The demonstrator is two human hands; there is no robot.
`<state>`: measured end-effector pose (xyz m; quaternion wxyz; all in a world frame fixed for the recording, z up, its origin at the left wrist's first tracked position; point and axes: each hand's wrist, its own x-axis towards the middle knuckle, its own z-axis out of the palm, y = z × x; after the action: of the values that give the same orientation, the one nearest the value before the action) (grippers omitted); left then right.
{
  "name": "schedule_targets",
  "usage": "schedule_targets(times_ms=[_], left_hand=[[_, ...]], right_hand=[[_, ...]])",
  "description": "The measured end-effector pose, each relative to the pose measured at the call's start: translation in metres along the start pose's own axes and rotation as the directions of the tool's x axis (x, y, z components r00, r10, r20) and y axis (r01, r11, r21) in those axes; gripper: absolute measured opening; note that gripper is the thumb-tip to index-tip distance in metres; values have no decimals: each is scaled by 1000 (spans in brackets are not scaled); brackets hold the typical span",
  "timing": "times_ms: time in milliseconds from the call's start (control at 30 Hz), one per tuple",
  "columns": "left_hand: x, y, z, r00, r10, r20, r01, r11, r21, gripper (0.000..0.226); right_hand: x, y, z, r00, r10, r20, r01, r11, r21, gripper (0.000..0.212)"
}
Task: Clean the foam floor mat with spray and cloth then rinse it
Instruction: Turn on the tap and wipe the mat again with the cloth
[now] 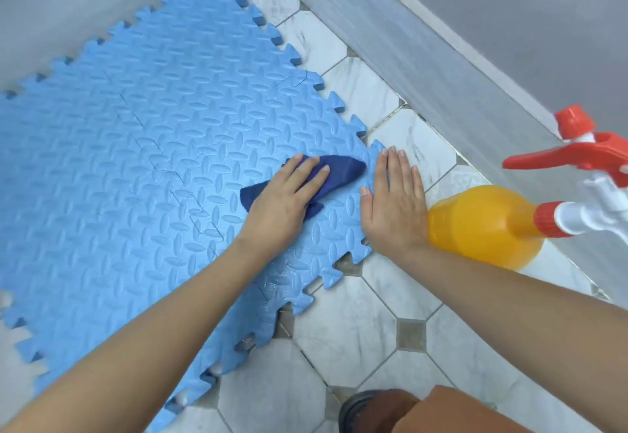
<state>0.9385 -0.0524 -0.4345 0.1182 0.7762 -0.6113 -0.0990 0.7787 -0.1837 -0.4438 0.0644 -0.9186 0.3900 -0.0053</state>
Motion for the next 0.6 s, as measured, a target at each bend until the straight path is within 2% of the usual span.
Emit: schedule_targets(times_ms=[67,133,200,233,300,333,367,400,433,500,567,600], left_hand=[[-55,6,-3,1000,20,20,-20,1000,1,48],[-111,8,-7,1000,-21,20,20,1000,11,50],[-153,-6,-9,978,-200,-62,201,979,16,56],[-167,-17,-11,923,-365,-122,365,931,-25,55],[-179,-34,-14,707,-679,-200,662,734,-150,48],[-177,-38,-14,622,-752,-218,729,658,-191,48],[-171,-37,-13,607,-762,-225,734,647,-206,48],[-164,-31,-11,654,-720,-231,693,693,-196,49],[-156,-20,-7,733,-642,-224,615,767,-184,49],[-144,9,7,897,-402,-185,386,915,-115,49],[-147,31,18,962,-239,-131,234,971,-53,49],[-153,34,19,965,-235,-117,231,972,-49,53]], right_hand=[[0,1,-1,1000,-3,6,3,1000,-1,67],[0,1,-3,1000,-8,18,8,1000,1,67],[-1,-1,-3,1000,-15,10,15,1000,4,68],[-1,-2,-3,1000,-15,8,15,1000,1,68],[-1,-1,-4,1000,-7,16,7,1000,-10,67],[0,-1,-6,1000,-24,15,25,1000,-16,65],[2,-2,-8,997,-80,19,81,996,-24,63],[3,-5,-10,984,-175,28,176,984,-27,61],[5,-11,-10,956,-289,39,290,957,-23,61],[6,-24,-8,907,-417,67,415,909,34,64],[7,-32,-7,914,-396,87,389,917,86,66],[7,-33,-7,919,-385,86,377,921,94,67]])
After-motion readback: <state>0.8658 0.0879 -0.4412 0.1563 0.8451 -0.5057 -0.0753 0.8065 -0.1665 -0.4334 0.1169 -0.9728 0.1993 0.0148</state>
